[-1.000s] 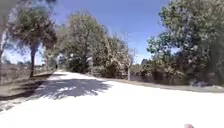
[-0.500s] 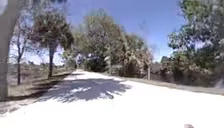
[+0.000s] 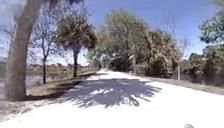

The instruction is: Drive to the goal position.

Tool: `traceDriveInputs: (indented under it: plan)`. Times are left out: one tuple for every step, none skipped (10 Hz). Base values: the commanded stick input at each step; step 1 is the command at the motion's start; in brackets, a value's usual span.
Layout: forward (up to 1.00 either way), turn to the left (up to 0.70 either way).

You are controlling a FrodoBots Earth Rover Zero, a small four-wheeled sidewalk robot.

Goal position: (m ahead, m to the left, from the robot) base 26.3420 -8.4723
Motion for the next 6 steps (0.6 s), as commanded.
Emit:
traceDriveInputs:
  plan:
    - [0.70, 0.00]
    - [0.70, 0.00]
    - [0.70, 0.00]
    - [0.70, 0.00]
    - [0.70, 0.00]
    - [0.70, 0.00]
